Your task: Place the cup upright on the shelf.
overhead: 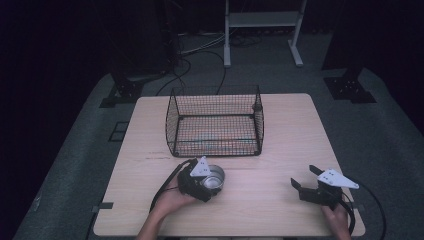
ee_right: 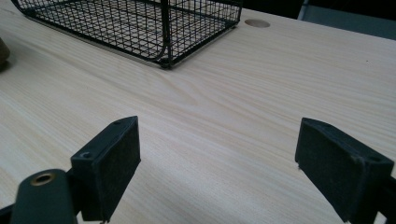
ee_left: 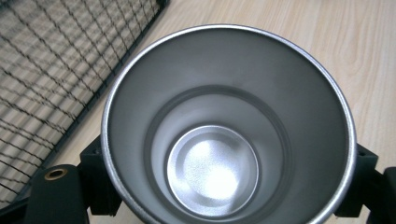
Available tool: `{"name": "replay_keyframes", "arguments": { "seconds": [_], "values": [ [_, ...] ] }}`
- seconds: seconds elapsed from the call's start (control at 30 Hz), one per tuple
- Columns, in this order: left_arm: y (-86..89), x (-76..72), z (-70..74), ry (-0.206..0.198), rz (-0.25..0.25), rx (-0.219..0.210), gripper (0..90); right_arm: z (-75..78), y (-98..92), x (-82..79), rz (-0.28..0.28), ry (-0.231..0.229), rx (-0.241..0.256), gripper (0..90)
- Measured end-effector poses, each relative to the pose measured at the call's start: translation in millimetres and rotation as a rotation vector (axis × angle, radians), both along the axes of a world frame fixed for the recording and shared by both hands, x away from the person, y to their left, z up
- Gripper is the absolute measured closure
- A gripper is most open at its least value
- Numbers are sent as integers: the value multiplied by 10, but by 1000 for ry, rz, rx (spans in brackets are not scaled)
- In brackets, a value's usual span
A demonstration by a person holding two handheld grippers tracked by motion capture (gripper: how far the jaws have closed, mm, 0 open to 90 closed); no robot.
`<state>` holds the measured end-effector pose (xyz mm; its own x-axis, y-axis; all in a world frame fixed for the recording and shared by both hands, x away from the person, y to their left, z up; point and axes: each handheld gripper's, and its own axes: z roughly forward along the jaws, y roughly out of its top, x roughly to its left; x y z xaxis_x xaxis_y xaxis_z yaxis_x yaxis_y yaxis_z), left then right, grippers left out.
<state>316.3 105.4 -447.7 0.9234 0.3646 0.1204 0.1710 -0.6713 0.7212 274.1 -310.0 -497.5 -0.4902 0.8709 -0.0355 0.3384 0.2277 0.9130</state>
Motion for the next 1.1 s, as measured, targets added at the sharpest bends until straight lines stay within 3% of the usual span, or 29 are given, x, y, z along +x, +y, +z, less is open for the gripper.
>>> {"name": "replay_keyframes", "arguments": {
  "seconds": [0.27,0.57,0.8,1.1],
  "values": [
    [-112,-93,226,-84,-57,21,177,0,0,0,0,-1,0,134],
    [-219,-174,410,-114,-129,36,176,0,-3,0,-1,0,2,134],
    [-266,-130,554,-70,-186,-4,178,0,-4,0,0,-1,3,134],
    [-250,94,707,5,-193,-53,178,0,-6,3,3,-4,4,134]
  ]
}}
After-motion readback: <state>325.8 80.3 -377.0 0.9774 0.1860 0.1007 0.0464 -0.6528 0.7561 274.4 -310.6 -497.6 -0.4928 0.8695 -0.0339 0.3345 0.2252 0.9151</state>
